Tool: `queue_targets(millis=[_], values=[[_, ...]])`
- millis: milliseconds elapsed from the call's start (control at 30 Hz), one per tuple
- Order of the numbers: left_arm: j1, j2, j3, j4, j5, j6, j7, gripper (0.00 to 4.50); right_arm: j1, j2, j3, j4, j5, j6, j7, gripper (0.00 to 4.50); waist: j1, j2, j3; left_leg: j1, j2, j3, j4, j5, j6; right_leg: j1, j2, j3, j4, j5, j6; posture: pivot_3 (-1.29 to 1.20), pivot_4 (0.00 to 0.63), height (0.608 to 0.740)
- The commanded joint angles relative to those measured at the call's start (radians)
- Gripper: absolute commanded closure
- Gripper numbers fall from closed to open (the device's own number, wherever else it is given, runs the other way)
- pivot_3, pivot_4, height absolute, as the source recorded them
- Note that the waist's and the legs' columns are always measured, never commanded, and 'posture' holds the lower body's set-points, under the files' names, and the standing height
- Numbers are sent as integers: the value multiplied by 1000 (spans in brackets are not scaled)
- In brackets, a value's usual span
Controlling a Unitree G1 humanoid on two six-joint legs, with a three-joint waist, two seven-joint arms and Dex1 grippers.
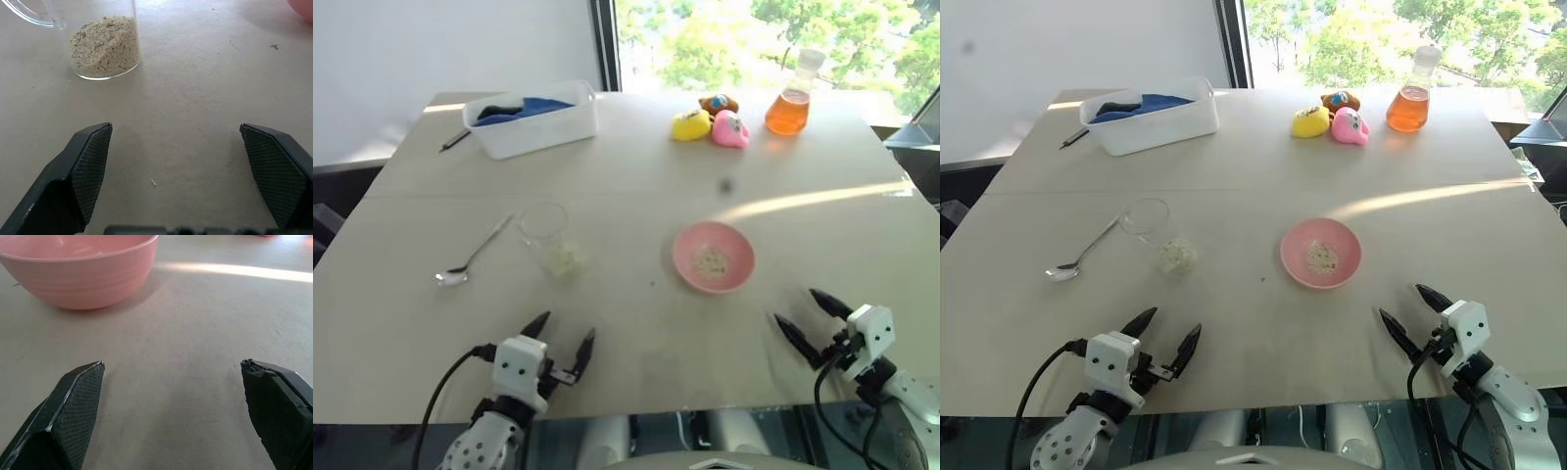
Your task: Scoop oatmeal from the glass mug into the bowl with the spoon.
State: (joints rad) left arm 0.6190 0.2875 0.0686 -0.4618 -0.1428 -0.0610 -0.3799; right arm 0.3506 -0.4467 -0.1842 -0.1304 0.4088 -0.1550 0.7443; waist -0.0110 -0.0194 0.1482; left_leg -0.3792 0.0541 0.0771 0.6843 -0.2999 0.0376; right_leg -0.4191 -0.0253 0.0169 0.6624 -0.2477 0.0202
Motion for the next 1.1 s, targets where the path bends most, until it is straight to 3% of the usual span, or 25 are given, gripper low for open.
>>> queue_targets(millis=[33, 1100], values=[[12, 5, 6, -27, -8, -16, -8, 28, -4, -8, -15, -17, 13, 0, 13, 0, 0, 0, 0, 0, 0, 0, 0, 0, 0, 0, 0, 0, 0, 0, 0, 0, 150, 740], [-23, -7, 20, -1, -23, -26, -15, 28, -20, -23, -23, -18, 42, 2, 73, 0, 0, 0, 0, 0, 0, 0, 0, 0, 0, 0, 0, 0, 0, 0, 0, 0, 150, 740]])
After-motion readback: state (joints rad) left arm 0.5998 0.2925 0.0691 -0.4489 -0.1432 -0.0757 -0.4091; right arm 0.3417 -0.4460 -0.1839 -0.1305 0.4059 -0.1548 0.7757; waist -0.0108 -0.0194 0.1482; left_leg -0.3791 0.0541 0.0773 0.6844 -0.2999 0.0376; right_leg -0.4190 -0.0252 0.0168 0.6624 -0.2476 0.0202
